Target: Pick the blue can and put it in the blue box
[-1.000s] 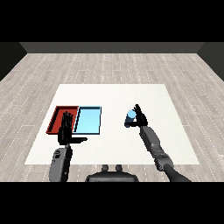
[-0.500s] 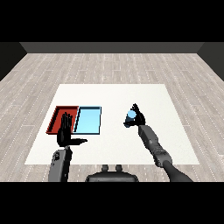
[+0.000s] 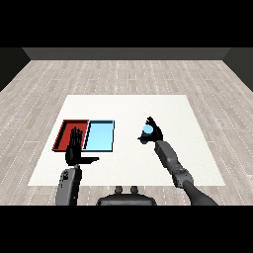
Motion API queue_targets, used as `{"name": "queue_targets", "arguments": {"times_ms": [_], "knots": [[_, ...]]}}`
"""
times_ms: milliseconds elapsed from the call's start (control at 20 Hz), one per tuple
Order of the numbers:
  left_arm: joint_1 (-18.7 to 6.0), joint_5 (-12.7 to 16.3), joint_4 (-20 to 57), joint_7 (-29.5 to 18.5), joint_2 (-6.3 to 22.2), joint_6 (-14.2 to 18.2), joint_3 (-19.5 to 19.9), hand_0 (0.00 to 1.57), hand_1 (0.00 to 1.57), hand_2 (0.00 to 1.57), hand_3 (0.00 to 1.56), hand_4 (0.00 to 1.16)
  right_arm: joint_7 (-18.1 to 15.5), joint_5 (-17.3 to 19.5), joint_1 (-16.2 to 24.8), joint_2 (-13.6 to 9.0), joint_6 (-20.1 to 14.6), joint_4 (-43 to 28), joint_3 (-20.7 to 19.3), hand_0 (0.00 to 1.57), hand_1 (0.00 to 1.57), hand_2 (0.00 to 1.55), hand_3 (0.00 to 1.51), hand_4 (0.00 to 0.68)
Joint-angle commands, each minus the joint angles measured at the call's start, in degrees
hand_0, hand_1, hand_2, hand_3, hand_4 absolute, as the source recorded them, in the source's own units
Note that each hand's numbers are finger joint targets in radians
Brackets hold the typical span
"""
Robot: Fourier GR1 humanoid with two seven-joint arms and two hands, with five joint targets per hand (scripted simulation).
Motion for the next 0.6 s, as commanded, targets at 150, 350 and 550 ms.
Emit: {"name": "queue_targets", "arguments": {"times_ms": [150, 350, 550], "knots": [[-2.4, -0.4, 3.4, -1.7, -0.1, 0.8, 1.1, 0.00, 0.00, 0.00, 0.00, 0.00, 1.8, 2.9, -1.2, 1.3, -8.4, 2.0, 1.5, 1.56, 1.56, 1.48, 1.44, 0.659], [-2.0, -0.3, -2.0, 2.4, -0.2, 1.3, -0.5, 0.00, 0.00, 0.00, 0.00, 0.00, 3.2, 3.2, -0.8, -0.8, -6.3, 1.6, 1.6, 1.56, 1.56, 1.49, 1.44, 0.678], [-1.9, 1.4, 2.0, 1.5, 0.7, -1.4, 0.4, 0.00, 0.00, 0.00, 0.00, 0.00, 7.3, 2.8, -1.2, -1.6, -6.6, -4.1, 2.0, 1.55, 1.55, 1.48, 1.43, 0.672]]}}
